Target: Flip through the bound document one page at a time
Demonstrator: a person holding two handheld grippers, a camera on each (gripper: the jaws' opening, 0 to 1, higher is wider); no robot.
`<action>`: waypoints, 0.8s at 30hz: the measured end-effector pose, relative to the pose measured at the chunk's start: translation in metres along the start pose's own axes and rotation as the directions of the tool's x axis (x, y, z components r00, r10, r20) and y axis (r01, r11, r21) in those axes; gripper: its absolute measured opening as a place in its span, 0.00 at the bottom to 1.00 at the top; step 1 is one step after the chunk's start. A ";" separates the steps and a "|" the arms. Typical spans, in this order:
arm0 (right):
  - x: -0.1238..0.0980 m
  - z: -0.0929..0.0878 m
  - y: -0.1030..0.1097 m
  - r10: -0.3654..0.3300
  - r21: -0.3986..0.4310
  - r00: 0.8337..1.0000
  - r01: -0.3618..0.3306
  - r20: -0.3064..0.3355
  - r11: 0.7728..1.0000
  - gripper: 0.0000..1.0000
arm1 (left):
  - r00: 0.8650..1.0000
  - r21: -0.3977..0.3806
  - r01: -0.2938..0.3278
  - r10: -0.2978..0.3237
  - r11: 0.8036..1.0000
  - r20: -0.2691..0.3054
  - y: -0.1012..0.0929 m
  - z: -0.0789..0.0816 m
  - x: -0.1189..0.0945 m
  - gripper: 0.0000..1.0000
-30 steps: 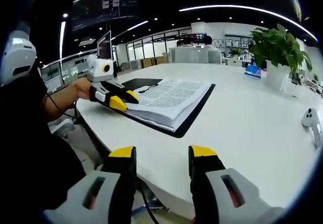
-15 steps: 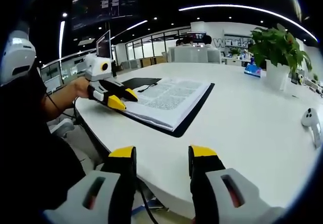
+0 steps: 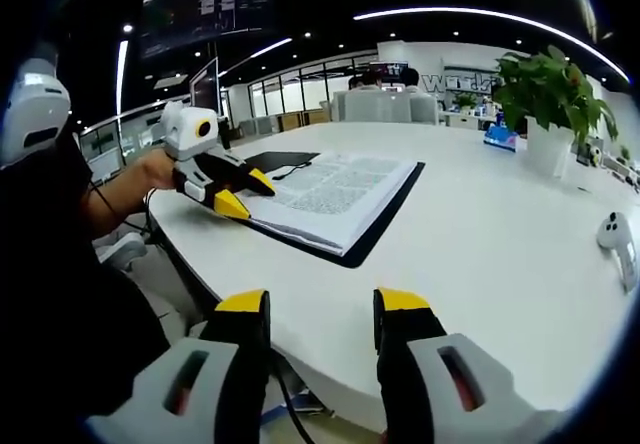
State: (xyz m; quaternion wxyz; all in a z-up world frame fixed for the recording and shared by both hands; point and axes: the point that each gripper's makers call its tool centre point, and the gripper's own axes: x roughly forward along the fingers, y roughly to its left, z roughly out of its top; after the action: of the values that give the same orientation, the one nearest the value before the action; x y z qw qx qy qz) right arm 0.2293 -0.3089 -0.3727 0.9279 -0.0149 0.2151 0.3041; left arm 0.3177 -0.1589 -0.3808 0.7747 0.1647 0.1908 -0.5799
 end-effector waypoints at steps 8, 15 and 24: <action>-0.001 0.000 -0.001 0.000 0.001 1.000 0.000 0.002 1.000 0.41 | 1.000 -0.029 0.017 -0.016 0.999 0.009 0.002 0.000 0.000 0.38; -0.001 0.000 -0.001 0.001 0.004 1.000 -0.001 0.004 1.000 0.41 | 0.998 -0.069 0.048 -0.046 0.996 0.031 0.002 0.000 0.000 0.38; -0.001 0.000 -0.001 0.001 0.002 1.000 -0.001 0.003 1.000 0.41 | 0.997 -0.101 0.066 -0.061 0.993 0.056 0.003 0.000 -0.001 0.37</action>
State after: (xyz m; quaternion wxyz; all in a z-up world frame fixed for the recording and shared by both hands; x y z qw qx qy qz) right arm 0.2291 -0.3099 -0.3722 0.9281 -0.0132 0.2142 0.3041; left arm 0.3207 -0.1573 -0.3802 0.7681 0.1029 0.2049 -0.5979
